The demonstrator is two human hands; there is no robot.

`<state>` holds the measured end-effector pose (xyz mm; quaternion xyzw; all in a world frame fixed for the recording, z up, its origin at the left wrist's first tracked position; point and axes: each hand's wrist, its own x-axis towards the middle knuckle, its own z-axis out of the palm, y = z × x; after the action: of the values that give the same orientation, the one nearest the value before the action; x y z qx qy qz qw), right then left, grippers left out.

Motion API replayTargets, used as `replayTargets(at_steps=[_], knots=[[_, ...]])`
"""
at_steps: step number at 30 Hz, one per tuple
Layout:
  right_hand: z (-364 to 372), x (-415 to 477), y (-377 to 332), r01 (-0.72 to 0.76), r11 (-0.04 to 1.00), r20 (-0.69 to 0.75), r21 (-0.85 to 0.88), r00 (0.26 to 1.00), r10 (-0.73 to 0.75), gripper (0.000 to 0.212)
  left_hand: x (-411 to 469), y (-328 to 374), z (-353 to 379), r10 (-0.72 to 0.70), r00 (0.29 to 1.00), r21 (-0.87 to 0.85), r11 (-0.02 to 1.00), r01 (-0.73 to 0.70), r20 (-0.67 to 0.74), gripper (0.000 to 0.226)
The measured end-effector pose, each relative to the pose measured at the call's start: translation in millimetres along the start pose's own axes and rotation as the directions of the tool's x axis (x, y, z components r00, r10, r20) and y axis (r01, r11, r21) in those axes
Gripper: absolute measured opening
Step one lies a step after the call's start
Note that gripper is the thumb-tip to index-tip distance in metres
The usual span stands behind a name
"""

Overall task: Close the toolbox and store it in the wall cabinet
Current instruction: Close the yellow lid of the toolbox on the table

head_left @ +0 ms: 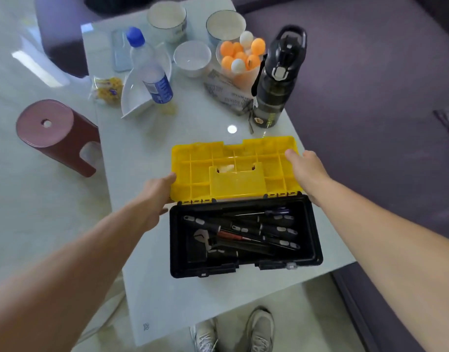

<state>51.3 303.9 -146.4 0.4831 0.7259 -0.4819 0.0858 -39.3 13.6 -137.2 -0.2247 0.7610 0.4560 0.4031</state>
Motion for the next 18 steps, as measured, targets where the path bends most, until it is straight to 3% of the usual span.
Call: replayTargets(at_steps=[7,10,15,18], knots=[[-36,-39,-29,0.029,0.968,-0.037,0.249,0.999,-0.020,0.079,-34,30,-32,0.145,0.987,-0.132,0.982,-0.136,0.063,0.062],[-47,-64,-27,-0.016,0.938,-0.016,0.347,1.000,0.023,0.080,-56,41,-41,0.177,0.979,-0.163,0.974,-0.159,0.101,0.057],[-47,-108,0,0.009,0.932,-0.031,0.363,1.000,0.003,0.051,-93,11,-35,0.204,0.978,-0.180,0.965,-0.193,0.042,0.023],[-42,-128,26,0.022,0.913,-0.036,0.407,0.999,-0.008,0.049,-107,-16,-30,0.200,0.980,-0.172,0.966,-0.193,0.021,0.031]])
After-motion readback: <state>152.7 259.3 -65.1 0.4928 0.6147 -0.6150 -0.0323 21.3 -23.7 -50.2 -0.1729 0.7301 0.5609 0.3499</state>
